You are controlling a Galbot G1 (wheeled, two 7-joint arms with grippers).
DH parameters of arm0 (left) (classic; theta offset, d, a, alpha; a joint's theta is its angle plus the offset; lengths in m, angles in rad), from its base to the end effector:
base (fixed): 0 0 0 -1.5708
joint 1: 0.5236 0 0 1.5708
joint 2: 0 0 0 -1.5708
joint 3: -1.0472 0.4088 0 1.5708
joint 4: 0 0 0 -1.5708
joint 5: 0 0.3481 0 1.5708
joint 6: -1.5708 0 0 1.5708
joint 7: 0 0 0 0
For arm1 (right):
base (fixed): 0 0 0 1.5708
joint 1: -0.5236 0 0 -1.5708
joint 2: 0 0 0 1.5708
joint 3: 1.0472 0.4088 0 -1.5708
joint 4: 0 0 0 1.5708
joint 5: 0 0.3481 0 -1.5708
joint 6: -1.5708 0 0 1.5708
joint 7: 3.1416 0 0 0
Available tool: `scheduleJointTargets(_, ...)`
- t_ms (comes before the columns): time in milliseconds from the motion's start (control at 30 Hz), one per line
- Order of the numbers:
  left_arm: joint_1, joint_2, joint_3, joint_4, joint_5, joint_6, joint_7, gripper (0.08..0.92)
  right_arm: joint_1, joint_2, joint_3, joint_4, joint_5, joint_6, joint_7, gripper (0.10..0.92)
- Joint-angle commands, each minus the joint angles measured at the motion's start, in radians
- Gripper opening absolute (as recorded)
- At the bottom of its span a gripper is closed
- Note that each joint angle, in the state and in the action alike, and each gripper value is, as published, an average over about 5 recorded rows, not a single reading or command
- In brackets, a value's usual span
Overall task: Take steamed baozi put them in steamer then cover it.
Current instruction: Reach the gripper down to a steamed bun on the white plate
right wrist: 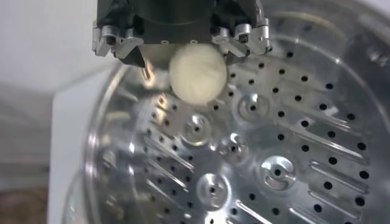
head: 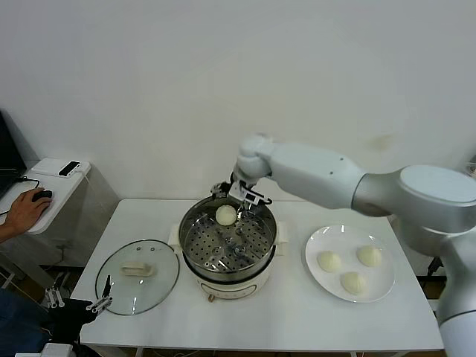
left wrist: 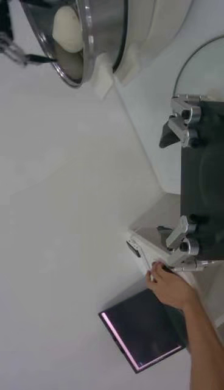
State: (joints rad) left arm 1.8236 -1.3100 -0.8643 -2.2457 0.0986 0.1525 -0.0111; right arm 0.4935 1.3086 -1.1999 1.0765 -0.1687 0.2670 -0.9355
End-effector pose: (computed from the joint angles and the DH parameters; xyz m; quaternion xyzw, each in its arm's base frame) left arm 0.0697 0.1371 -0.2947 0.0640 -0.9602 -0.2521 0.1016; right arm 0.6311 0.1437 -0.0656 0.5838 -0.2754 0.7637 0.0119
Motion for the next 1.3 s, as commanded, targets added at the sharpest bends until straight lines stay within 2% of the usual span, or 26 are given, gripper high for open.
scheduleJointTargets(33, -0.002, 0.012, -0.002, 0.002, -0.005, 0.002, 0.002, 0.823, 0.104, -0.164, 0.071, 0.157, 0.175, -0.372, -0.163, 0.823)
scheduleJointTargets(300, -0.023, 0.053, -0.004, 0.009, -0.023, 0.011, 0.007, 0.823, 0.129, -0.490, 0.069, 0.375, 0.314, -0.605, -0.184, 0.823)
scheduleJointTargets(467, -0.045, 0.072, -0.001, 0.015, -0.033, 0.017, 0.010, 0.823, 0.063, -0.693, 0.066, 0.454, 0.293, -0.638, -0.178, 0.823)
scheduleJointTargets(633, -0.053, 0.081, 0.003, 0.015, -0.036, 0.017, 0.010, 0.823, -0.059, -0.803, 0.087, 0.479, 0.234, -0.623, -0.170, 0.823)
scheduleJointTargets(867, -0.056, 0.079, 0.001, 0.012, -0.036, 0.017, 0.010, 0.823, -0.249, -0.843, 0.175, 0.483, 0.166, -0.625, -0.145, 0.823)
scheduleJointTargets(1300, -0.050, 0.068, 0.000, 0.013, -0.029, 0.019, 0.011, 0.823, -0.535, -0.743, 0.353, 0.367, 0.090, -0.642, -0.104, 0.823)
